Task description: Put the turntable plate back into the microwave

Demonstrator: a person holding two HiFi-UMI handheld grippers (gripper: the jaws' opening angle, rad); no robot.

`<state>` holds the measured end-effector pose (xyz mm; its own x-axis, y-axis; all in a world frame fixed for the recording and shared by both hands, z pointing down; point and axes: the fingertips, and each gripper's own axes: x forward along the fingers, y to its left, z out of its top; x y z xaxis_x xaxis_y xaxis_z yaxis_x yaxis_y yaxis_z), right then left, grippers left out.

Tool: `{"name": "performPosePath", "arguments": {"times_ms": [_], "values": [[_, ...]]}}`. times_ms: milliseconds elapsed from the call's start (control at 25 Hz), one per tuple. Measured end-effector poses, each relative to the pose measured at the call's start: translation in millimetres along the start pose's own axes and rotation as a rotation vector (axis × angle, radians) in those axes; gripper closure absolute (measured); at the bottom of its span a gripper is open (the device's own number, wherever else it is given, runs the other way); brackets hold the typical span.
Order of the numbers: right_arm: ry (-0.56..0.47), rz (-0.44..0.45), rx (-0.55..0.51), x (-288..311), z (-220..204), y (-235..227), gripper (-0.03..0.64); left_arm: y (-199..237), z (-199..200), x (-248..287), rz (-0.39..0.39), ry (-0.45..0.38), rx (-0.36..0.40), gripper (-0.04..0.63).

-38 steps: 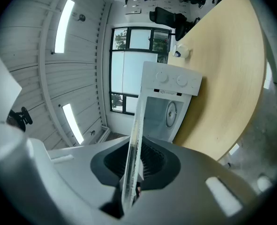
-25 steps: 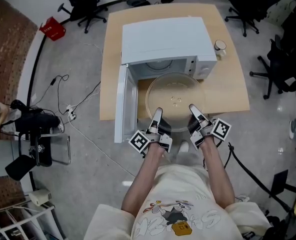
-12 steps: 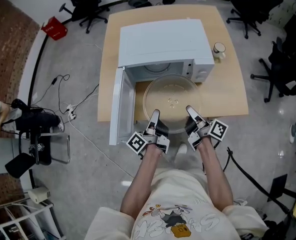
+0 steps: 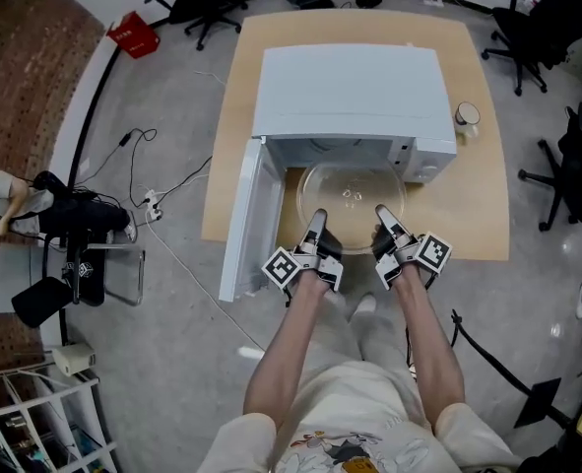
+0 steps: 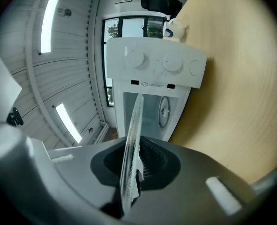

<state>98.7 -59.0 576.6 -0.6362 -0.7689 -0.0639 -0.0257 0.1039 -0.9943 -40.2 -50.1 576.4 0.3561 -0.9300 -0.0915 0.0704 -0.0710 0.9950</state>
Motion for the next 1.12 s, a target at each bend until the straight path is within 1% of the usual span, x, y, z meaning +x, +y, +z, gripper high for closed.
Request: {"name": "performPosePath", "arguments": {"times_ms": [120, 240, 320, 400, 480, 680, 760, 880, 1120], "values": [[-0.01, -0.013, 0.0, 28.6, 5.6, -21.8, 0.577, 19.1, 23.6, 19.0, 0.009, -0.006, -0.008, 0.569], [-0.023, -0.012, 0.012, 50.1, 10.6, -35.1, 0.579, 35.5, 39.3, 36.6, -0.01, -0.024, -0.038, 0.569], [-0.038, -0.027, 0.0, 60.8, 13.0, -45.0, 0.581, 48.8, 50.1, 43.9, -0.023, -0.049, -0.056, 0.569], [-0.061, -0.036, -0.005, 75.2, 12.5, -54.8, 0.581, 59.1, 65.2, 49.0, -0.009, -0.083, -0.064, 0.569], [-0.091, -0.034, 0.015, 87.1, 13.4, -61.4, 0.581, 63.8, 76.6, 56.7, 0.0, -0.112, -0.056, 0.569], [-0.161, -0.044, 0.052, 98.6, 18.7, -76.9, 0.583, 71.3, 89.1, 72.5, 0.013, -0.174, -0.038, 0.568], [-0.181, -0.047, 0.066, 105.0, 20.5, -79.4, 0.583, 79.7, 94.5, 75.7, 0.032, -0.19, -0.034, 0.568], [-0.204, -0.053, 0.069, 114.1, 26.7, -83.0, 0.583, 74.8, 99.2, 86.5, 0.014, -0.214, -0.041, 0.568], [-0.264, -0.083, 0.088, 124.1, 34.9, -93.6, 0.584, 90.6, 105.4, 92.9, 0.042, -0.251, -0.039, 0.568]]}}
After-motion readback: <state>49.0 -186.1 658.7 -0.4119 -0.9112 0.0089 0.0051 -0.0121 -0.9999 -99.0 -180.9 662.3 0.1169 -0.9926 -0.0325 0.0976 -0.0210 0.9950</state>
